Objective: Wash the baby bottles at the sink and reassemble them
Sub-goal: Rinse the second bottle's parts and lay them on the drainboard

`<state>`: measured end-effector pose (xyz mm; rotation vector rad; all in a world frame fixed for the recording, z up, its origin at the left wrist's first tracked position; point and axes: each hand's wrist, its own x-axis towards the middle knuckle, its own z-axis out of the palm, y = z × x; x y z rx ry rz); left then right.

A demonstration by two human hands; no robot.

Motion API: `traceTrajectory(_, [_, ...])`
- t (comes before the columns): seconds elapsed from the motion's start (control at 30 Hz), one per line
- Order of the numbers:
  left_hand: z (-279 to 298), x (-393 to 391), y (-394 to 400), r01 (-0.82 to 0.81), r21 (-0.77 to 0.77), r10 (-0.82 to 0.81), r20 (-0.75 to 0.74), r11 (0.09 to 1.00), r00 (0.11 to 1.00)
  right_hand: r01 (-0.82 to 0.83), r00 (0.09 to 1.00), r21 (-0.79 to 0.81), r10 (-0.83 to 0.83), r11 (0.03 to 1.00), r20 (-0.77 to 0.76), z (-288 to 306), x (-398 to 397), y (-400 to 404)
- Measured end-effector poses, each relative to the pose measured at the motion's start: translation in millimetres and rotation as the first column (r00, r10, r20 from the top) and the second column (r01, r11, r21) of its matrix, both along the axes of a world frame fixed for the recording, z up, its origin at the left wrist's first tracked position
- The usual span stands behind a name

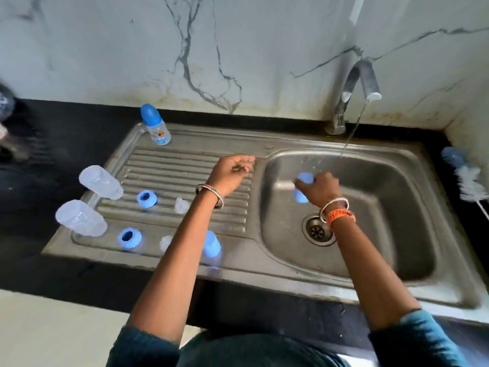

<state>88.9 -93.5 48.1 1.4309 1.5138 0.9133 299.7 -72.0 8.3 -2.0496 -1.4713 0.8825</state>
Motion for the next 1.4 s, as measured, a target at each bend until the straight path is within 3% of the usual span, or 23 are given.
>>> traceTrajectory(0.03, [3.4,-11.3,-2.7,0.003,-0.017,-0.003,0.005,1.000,1.000,-0.088,0.996,-0.191,0.081,0.978,-0.047,-3.7,-7.5,-6.8])
traceTrajectory(0.07, [5.8,-20.5,-4.9,0.012,-0.036,-0.011,0.015,0.999,1.000,-0.123,0.992,-0.275,0.115,0.953,-0.045,-9.1,-13.1,-10.5])
traceTrajectory(0.13, [10.3,-41.4,-6.8,0.032,-0.055,-0.029,0.053,0.998,0.998,-0.091,0.994,-0.174,0.100,0.980,0.041,-7.3,-34.2,-5.9])
traceTrajectory(0.2, [12.4,-62.7,-11.8,0.018,-0.071,-0.012,0.090,0.997,0.996,-0.079,0.996,-0.021,0.078,0.997,-0.047,6.1,-67.3,-1.0])
traceTrajectory(0.27, [12.4,-82.9,-13.8,-0.003,-0.057,0.008,0.089,0.998,0.996,-0.134,0.980,0.113,0.149,0.984,-0.135,17.6,-103.9,1.3])
traceTrajectory(0.33, [12.4,-104.3,-15.7,-0.030,-0.042,0.032,0.062,0.999,0.998,-0.247,0.955,0.219,0.275,0.944,-0.111,24.1,-140.0,-4.6])
traceTrajectory(0.4, [9.5,-123.3,-17.3,-0.053,-0.045,0.056,0.055,0.998,0.997,-0.364,0.918,0.203,0.387,0.909,-0.087,18.2,-168.0,-12.3])
traceTrajectory(0.47, [4.1,-140.8,-20.5,-0.073,-0.057,0.075,0.048,0.996,0.996,-0.422,0.906,0.090,0.423,0.902,0.008,5.7,-187.3,-19.5])
traceTrajectory(0.57, [-5.3,-157.6,-27.4,-0.097,-0.072,0.101,0.057,0.993,0.993,-0.400,0.894,0.040,0.380,0.916,0.237,-7.8,-196.9,-28.6])
traceTrajectory(0.63, [-10.4,-162.3,-30.6,-0.095,-0.072,0.100,0.063,0.993,0.993,-0.381,0.887,0.056,0.347,0.923,0.306,-11.6,-195.8,-34.1])
traceTrajectory(0.73, [-14.9,-159.8,-29.1,-0.082,-0.054,0.085,0.067,0.995,0.994,-0.395,0.870,0.025,0.365,0.918,0.331,-15.2,-188.4,-40.8])
traceTrajectory(0.9, [-15.1,-138.9,-15.6,-0.044,-0.039,0.046,0.052,0.998,0.998,-0.438,0.871,-0.041,0.435,0.898,0.227,-10.2,-177.1,-43.2])
traceTrajectory(1.07, [-5.4,-71.9,17.6,0.074,0.034,-0.076,0.085,0.997,0.993,-0.134,0.987,0.158,0.118,0.978,0.105,13.8,-94.6,-6.8])
traceTrajectory(1.27, [-39.4,67.5,69.7,0.228,-0.159,-0.190,0.221,0.961,0.957,0.304,0.951,0.024,-0.305,0.952,0.052,-14.6,73.0,25.7])
traceTrajectory(1.4, [-74.9,152.9,98.3,0.256,-0.271,-0.201,0.216,0.928,0.956,0.321,0.947,0.090,-0.322,0.943,-0.003,-17.2,123.3,69.9])
